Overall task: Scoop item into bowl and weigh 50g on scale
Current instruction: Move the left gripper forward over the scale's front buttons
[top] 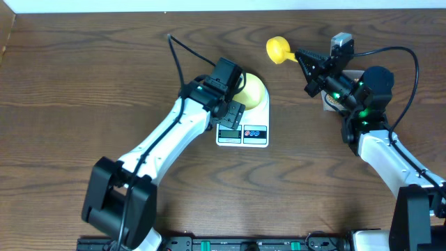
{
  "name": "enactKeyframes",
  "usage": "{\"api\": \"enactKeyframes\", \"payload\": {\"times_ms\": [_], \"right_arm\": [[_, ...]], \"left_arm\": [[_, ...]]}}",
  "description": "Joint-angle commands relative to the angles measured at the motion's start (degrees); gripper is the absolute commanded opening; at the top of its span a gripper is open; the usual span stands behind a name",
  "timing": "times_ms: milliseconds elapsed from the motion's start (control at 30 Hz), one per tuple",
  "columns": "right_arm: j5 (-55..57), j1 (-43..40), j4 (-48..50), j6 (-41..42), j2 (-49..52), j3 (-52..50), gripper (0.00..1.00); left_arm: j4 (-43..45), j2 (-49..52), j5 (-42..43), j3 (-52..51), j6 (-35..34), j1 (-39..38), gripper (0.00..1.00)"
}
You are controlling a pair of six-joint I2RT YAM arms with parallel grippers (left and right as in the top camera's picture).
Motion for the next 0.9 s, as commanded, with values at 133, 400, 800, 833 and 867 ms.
{"api": "enactKeyframes", "payload": {"times_ms": [133, 400, 800, 833, 867], "right_arm": [[-0.2, -0.3, 0.1, -0.4, 0.1, 1.1, 0.01], [-0.2, -0.3, 0.1, -0.4, 0.1, 1.1, 0.01], [-0.1, -0.3, 0.1, -0.4, 0.1, 1.1, 0.01], [-0.1, -0.3, 0.1, -0.4, 0.1, 1.1, 0.01], [-0.1, -0.3, 0.1, -0.4, 0.1, 1.1, 0.01]], "left_arm": [[-0.2, 1.6, -0.5, 0.1, -1.9, -2.8, 0.8], [0.3, 2.2, -0.5, 0.1, -1.8, -4.1, 0.8], [0.3, 4.1, -0.5, 0.1, -1.8, -4.1, 0.8], [0.2, 4.5, -0.5, 0.1, -1.8, -4.1, 0.8], [0.2, 4.8, -0.5, 0.1, -1.9, -4.1, 0.8]]}}
